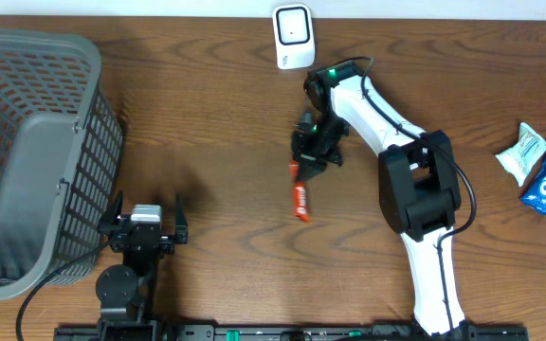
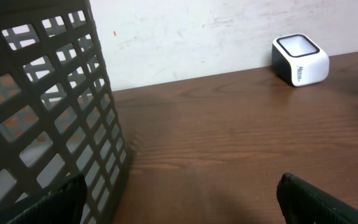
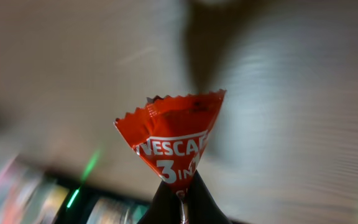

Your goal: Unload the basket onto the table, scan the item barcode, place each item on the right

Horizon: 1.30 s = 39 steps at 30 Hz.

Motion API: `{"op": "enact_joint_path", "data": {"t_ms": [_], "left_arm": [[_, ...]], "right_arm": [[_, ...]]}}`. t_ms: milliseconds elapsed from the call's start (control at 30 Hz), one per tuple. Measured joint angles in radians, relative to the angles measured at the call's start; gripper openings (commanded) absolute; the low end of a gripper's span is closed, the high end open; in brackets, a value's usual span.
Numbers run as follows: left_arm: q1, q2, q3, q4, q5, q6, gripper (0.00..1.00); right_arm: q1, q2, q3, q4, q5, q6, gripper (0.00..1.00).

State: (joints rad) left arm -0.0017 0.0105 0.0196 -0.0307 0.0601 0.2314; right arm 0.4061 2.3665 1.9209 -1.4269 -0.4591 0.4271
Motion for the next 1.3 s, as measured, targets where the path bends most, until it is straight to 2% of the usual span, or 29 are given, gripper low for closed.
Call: {"op": "enact_joint_path", "data": {"t_ms": [67,167,267,333,433,467,800,833,867,1067,1133,1233,1300], "left_arm": [[0.0,0.0,0.0,0.0,0.0,0.0,0.98],[0.0,0.0,0.0,0.0,0.0,0.0,0.98],[0.0,0.0,0.0,0.0,0.0,0.0,0.98],[0.0,0.0,0.0,0.0,0.0,0.0,0.98],[0.0,0.0,0.0,0.0,0.0,0.0,0.98],[0.0,0.0,0.0,0.0,0.0,0.0,0.98],[0.0,0.0,0.0,0.0,0.0,0.0,0.98],[0.0,0.0,0.0,0.0,0.0,0.0,0.98],[0.0,0.0,0.0,0.0,0.0,0.0,0.98],[0.0,0.0,0.0,0.0,0.0,0.0,0.98],[0.0,0.0,0.0,0.0,0.0,0.0,0.98],[0.0,0.0,0.0,0.0,0.0,0.0,0.98],[0.0,0.0,0.0,0.0,0.0,0.0,0.98]], "right_arm": [[-0.006,0.0,0.0,0.004,0.119,0.071,0.18],[-0.022,0.0,0.0,0.009,0.224,0.134,0.27],[-0.036,0.0,0.0,0.005,0.278,0.166,0.32],[-0.04,0.0,0.001,-0.011,0.298,0.174,0.41],[-0.04,0.0,0.008,-0.068,0.315,0.185,0.43],[-0.04,0.0,0.013,-0.089,0.319,0.187,0.53],[0.026,0.0,0.055,-0.132,0.33,0.23,0.53],[0.034,0.0,0.055,-0.132,0.33,0.245,0.74],[0.047,0.0,0.055,-0.131,0.342,0.277,0.84],[0.124,0.0,0.055,-0.09,0.476,0.448,0.88],[0.153,0.0,0.055,-0.058,0.51,0.484,0.81],[0.188,0.0,0.05,-0.042,0.533,0.53,0.66],[0.2,0.0,0.032,-0.036,0.544,0.558,0.63]]}}
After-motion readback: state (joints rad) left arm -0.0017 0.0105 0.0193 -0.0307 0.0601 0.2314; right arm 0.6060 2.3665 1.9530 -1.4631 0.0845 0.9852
